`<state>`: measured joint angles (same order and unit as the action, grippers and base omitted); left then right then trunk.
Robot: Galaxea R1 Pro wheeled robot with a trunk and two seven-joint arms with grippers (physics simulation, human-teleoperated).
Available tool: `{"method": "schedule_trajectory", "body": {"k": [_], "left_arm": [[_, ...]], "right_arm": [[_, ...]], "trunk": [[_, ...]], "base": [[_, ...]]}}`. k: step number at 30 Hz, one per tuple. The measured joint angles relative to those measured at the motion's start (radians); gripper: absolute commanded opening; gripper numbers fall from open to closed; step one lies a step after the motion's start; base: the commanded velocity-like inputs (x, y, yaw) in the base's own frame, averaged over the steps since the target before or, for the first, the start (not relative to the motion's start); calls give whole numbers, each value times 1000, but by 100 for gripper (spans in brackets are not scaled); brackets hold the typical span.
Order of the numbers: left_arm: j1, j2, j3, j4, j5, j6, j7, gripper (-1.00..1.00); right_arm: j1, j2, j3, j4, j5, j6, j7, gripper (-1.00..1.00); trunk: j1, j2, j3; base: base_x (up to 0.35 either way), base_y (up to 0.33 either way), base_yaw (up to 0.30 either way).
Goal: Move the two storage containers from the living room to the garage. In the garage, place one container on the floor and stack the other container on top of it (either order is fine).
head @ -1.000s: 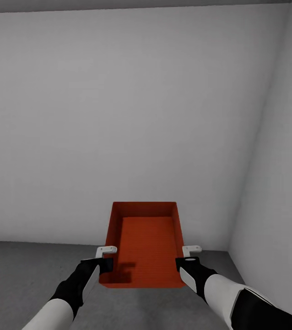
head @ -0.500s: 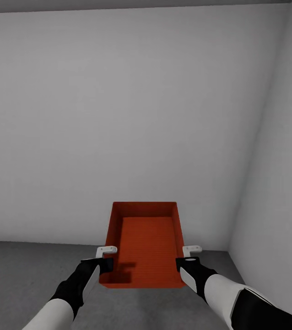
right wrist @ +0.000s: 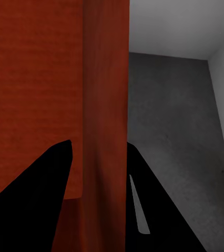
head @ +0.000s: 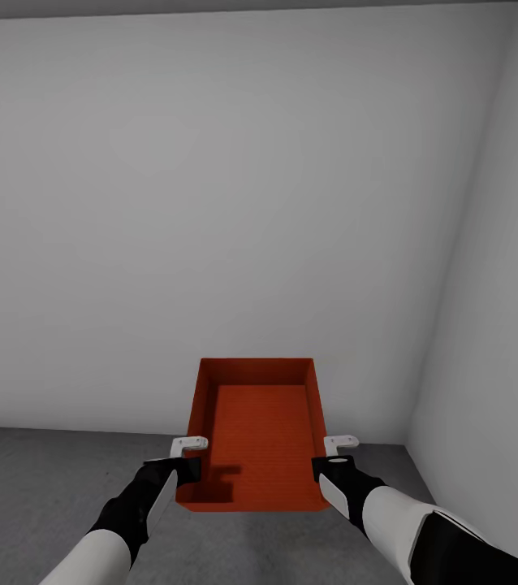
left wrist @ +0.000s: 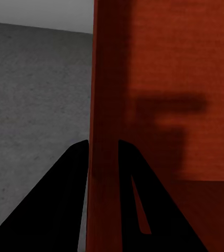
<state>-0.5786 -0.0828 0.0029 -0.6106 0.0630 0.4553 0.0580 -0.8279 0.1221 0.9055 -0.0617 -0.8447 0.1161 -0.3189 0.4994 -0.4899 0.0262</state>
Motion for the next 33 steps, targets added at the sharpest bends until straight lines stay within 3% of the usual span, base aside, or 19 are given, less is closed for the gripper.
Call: {"method": "schedule_trajectory", "body": {"k": [33], "left_arm": [[0, 0, 0, 1, 0, 0, 0, -100]], "right_arm": [[1, 0, 5, 1, -7, -1, 1, -100]], "trunk": [[127, -230, -150]], "base": [[0, 0, 0]]}}
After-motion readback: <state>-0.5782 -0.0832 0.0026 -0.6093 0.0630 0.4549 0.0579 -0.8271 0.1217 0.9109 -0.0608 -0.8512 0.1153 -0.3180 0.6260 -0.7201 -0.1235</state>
